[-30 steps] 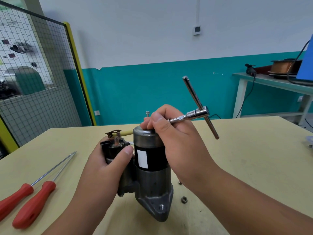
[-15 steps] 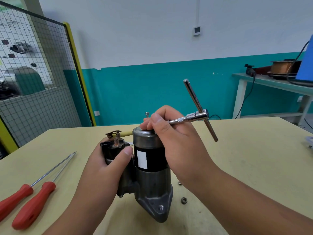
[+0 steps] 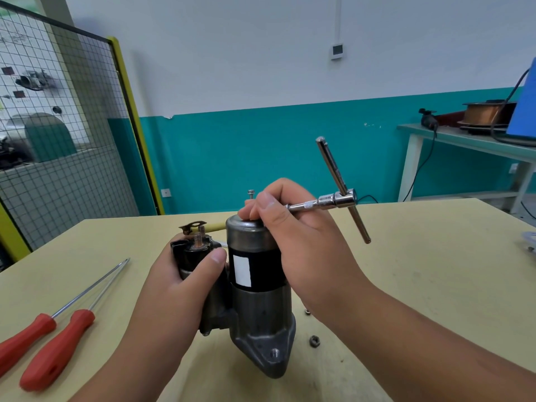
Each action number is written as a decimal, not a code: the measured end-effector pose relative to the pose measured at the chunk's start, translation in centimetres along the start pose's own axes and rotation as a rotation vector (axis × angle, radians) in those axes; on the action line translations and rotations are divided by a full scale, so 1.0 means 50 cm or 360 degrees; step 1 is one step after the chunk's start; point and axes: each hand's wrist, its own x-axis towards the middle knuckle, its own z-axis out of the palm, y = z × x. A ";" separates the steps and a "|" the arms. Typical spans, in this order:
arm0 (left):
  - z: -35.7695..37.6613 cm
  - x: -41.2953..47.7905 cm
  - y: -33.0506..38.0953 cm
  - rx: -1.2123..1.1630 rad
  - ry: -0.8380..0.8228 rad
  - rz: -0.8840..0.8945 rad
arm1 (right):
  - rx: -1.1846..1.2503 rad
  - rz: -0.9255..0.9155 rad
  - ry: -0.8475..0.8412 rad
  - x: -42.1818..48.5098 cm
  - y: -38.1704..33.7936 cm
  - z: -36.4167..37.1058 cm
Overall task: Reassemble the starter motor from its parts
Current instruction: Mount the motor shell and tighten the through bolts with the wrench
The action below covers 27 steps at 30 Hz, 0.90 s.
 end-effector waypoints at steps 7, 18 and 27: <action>0.000 0.000 0.002 -0.0002 -0.0008 -0.0007 | -0.0005 -0.0003 0.0005 0.002 0.006 -0.001; 0.000 0.001 0.003 -0.0030 -0.0012 -0.0039 | -0.0042 -0.0053 0.0020 0.003 0.015 -0.002; -0.002 0.002 0.000 -0.0010 -0.0003 -0.0066 | 0.0182 -0.0120 0.0031 0.001 0.017 -0.010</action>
